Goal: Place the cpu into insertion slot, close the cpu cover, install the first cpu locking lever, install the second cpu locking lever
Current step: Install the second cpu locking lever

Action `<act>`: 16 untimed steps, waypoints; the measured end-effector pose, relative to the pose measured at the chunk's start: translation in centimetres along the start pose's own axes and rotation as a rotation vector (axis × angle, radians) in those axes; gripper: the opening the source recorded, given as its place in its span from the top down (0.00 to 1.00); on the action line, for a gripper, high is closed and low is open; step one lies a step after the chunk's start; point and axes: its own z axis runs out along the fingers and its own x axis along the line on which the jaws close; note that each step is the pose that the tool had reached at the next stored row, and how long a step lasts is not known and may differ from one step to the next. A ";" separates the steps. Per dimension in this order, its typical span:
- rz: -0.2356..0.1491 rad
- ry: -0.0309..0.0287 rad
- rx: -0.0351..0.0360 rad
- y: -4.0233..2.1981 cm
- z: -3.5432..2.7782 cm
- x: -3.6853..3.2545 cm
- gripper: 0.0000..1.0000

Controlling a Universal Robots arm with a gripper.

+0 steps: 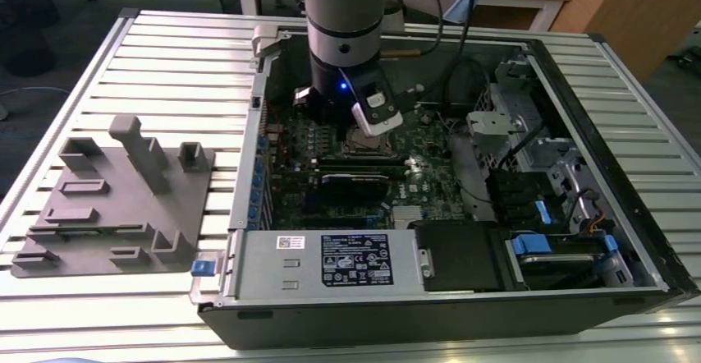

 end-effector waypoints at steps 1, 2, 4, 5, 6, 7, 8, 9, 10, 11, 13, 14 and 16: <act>-0.001 -0.0004 0.0126 0.01 0.02 0.00 0.89; -0.002 -0.0009 0.0272 0.02 0.03 -0.01 0.89; -0.003 -0.0013 0.0587 0.04 0.06 -0.01 0.89; -0.004 -0.0017 0.0702 0.08 0.09 -0.01 0.89; -0.004 -0.0017 0.0712 0.13 0.12 -0.01 0.89; -0.004 -0.0017 0.0714 0.17 0.14 -0.01 0.89; -0.004 -0.0015 0.0713 0.24 0.17 -0.03 0.89; -0.004 0.0010 0.0715 0.34 0.19 -0.12 0.89; -0.003 0.0038 0.0719 0.41 0.21 -0.20 0.89; -0.003 0.0068 0.0723 0.47 0.23 -0.29 0.89; -0.002 0.0135 0.0743 0.61 0.25 -0.44 0.89; -0.002 0.0161 0.0744 0.62 0.26 -0.48 0.89; -0.002 0.0170 0.0746 0.62 0.26 -0.47 0.89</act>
